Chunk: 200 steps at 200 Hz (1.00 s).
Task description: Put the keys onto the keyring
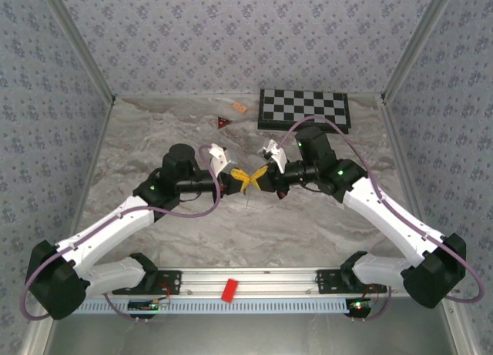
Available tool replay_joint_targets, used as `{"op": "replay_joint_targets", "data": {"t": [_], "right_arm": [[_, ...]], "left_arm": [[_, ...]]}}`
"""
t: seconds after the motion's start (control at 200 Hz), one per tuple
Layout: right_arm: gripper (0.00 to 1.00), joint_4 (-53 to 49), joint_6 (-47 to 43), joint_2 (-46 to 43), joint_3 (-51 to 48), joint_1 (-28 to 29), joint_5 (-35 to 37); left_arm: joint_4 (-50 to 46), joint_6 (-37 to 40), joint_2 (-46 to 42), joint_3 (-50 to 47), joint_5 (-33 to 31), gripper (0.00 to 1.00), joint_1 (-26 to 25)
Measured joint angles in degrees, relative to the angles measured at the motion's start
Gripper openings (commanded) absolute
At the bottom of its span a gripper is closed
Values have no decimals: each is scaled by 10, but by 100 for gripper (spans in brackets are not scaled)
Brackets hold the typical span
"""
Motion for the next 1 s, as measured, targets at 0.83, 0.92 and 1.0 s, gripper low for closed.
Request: {"op": "replay_joint_targets", "data": {"t": [0.83,0.92,1.0], "right_arm": [[0,337,167,-85,-186,-32,-4],[0,385,196,-85,-197,-32,-5],[0,420,216,-85,-202,-32,-6]], "left_arm": [[73,-39,-50,-22,-43,38,0],[73,-39,-35,-22,-46,38,-2],[72,-39,-25,-22,-49,37,-4]]}}
